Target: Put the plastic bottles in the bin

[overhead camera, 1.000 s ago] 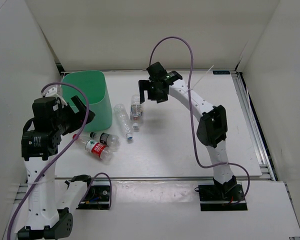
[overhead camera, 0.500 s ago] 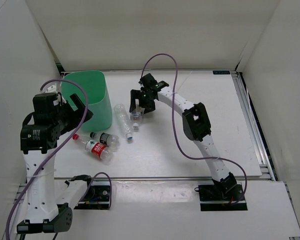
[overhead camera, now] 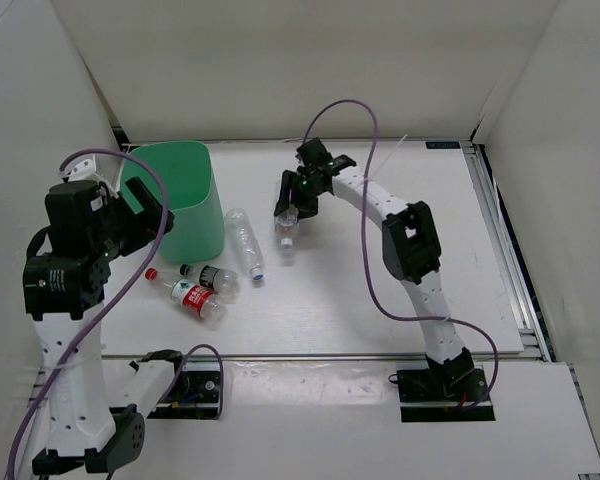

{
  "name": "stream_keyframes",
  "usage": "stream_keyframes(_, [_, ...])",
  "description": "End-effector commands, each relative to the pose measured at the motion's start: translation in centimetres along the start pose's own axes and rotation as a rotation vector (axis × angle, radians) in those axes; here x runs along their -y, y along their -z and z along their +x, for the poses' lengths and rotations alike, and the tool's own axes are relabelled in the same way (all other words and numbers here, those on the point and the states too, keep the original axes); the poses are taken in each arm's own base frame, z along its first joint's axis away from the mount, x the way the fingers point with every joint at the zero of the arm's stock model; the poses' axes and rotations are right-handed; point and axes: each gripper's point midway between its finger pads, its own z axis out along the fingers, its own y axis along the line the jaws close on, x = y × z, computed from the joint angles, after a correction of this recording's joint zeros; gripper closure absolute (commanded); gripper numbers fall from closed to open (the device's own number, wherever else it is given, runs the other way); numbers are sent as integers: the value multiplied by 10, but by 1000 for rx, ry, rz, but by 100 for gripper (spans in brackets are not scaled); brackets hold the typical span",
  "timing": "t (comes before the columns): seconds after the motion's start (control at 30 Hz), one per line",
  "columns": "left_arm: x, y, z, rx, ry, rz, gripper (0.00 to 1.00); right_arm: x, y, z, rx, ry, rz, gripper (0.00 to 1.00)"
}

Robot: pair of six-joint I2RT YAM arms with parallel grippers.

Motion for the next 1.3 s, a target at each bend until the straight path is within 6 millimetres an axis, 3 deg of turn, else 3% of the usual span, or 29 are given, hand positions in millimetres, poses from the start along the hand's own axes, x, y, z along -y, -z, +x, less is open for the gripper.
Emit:
stream_keyframes(0.0, [6,34,-21,149,-54,57,0,-65,108,-44,217,32,-134,55])
stream_keyframes(0.03, [8,38,-22,172,-70,77,0,-78,125,-48,250,52,-171,55])
stream_keyframes(0.07, [10,45,-26,210,-70,93,0,-111,156,-55,329,111,-257,55])
stream_keyframes(0.13, [11,61,-30,289,-58,120,0,-158,185,-60,422,187,-367,55])
stream_keyframes(0.2, [7,69,-31,329,-25,108,0,-202,202,-57,479,266,-446,53])
stream_keyframes(0.23, [4,72,-32,344,-22,100,0,-236,240,-67,572,310,-519,53])
stream_keyframes(0.27, [-1,75,-27,337,25,80,0,-248,235,-72,599,331,-529,53])
stream_keyframes(0.3, [-12,74,-26,341,65,22,0,-272,245,-70,656,374,-577,53])
stream_keyframes(0.37, [-19,76,-20,332,112,-14,0,-289,250,-72,742,404,-600,53])
stream_keyframes(0.43, [-17,83,-20,323,115,-1,0,-313,254,-68,861,493,-612,53])
stream_keyframes(0.47, [-14,81,-20,305,93,4,0,-314,235,-70,877,517,-574,53])
stream_keyframes(0.5, [-7,81,-18,281,73,37,0,-331,245,-68,943,553,-577,52])
stream_keyframes(0.53, [-8,85,-19,274,64,30,0,-335,221,-70,976,598,-540,46])
stream_keyframes(0.6, [-6,77,-19,229,8,11,0,-345,208,-66,1090,726,-424,39])
stream_keyframes(0.73, [1,68,-24,177,-118,4,0,-330,154,-74,1084,731,-359,31])
stream_keyframes(0.77, [-1,71,-27,195,-119,-7,0,-333,160,-76,1099,728,-369,22])
stream_keyframes(0.83, [0,68,-27,189,-116,-11,0,-330,151,-75,1089,730,-362,0])
stream_keyframes(0.9, [3,68,-26,183,-108,1,0,-338,173,-66,1103,731,-337,0])
stream_keyframes(0.93, [3,70,-28,191,-121,4,0,-340,214,-70,1153,700,-328,0])
stream_keyframes(1.0, [4,71,-29,184,-145,12,0,-328,256,-73,1218,603,-252,0])
stream_keyframes(1.03, [5,75,-31,195,-152,16,0,-318,289,-72,1233,551,-248,0])
stream_keyframes(1.07, [3,75,-32,199,-151,8,0,-298,295,-78,1206,518,-216,0])
stream_keyframes(1.13, [-2,71,-31,211,-129,-18,0,-288,314,-68,1095,463,-328,0])
stream_keyframes(1.17, [-4,70,-27,213,-118,-16,0,-254,288,-71,981,449,-275,0])
stream_keyframes(1.2, [-6,59,-22,209,-106,-29,0,-245,282,-64,904,426,-308,0])
stream_keyframes(1.23, [-8,65,-19,238,-60,-8,0,-224,266,-67,832,415,-292,0])
stream_keyframes(1.27, [-9,65,-15,245,-35,-1,0,-203,238,-57,729,401,-268,0])
